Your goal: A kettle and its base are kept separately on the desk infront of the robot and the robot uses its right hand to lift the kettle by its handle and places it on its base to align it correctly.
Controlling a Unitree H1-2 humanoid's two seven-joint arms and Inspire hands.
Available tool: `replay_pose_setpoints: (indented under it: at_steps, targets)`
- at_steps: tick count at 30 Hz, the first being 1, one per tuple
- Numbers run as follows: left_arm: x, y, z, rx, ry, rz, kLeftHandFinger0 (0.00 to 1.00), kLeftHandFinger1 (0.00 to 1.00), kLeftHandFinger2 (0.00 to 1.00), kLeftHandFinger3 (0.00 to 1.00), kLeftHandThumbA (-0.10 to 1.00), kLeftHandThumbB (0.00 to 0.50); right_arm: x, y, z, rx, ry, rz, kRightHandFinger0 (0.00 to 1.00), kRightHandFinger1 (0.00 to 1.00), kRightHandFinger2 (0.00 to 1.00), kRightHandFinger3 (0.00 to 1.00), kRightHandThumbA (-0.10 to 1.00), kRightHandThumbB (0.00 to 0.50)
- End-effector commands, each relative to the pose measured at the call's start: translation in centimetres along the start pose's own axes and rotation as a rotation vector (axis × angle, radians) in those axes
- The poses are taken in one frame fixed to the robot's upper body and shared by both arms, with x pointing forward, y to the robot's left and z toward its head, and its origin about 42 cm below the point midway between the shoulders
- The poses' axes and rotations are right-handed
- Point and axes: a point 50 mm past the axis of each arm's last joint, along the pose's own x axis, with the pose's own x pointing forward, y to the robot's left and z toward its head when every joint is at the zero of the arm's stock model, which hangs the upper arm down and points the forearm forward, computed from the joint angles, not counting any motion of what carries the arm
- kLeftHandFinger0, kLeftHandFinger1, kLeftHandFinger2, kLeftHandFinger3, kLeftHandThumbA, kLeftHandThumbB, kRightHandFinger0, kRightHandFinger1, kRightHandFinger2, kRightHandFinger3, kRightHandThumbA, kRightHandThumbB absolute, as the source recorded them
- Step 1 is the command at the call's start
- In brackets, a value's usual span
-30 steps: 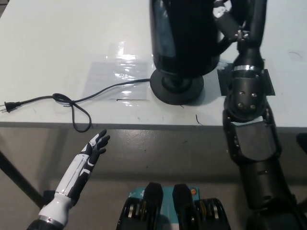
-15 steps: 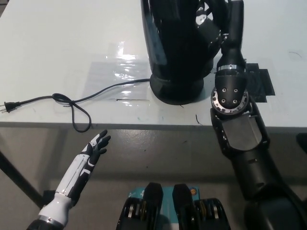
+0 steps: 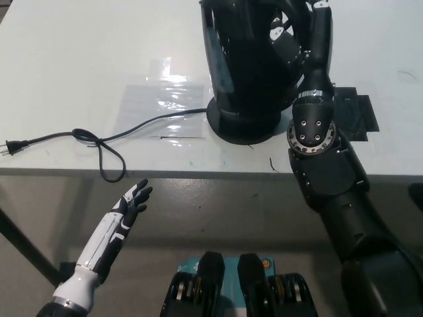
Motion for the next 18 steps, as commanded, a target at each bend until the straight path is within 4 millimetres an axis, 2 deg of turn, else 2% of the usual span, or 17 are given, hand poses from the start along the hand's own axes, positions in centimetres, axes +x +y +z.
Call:
replay_pose_setpoints:
  at_steps: [1,5,9,11,18]
  targets:
    - [0.4,0.8,1.3,0.026,-0.067,-0.016,1.00,1.00,1.00,1.00,1.00,0.133,3.1,0.8,5.5,0.094,-0.225,-0.066,0.00,0.16,0.62,0.66,-0.10,0.129]
    - [0.5,0.9,1.3,0.016,-0.067,-0.013,1.00,1.00,1.00,1.00,1.00,0.135,2.6,1.1,4.8,0.060,-0.216,-0.050,0.00,0.16,0.63,0.68,-0.10,0.116]
    - [0.5,0.9,1.3,0.017,-0.063,-0.010,1.00,1.00,1.00,1.00,1.00,0.143,1.9,1.6,4.2,0.048,-0.209,-0.034,0.00,0.20,0.68,0.69,-0.10,0.136]
    - [0.5,0.9,1.3,0.024,-0.067,-0.012,1.00,1.00,1.00,1.00,1.00,0.138,1.3,2.0,3.6,0.029,-0.201,-0.021,0.00,0.20,0.69,0.70,-0.10,0.123]
    - [0.7,0.9,1.5,0.020,-0.063,-0.012,1.00,1.00,1.00,1.00,1.00,0.150,0.1,3.6,2.9,0.020,-0.165,0.016,0.00,0.21,0.68,0.72,-0.10,0.118]
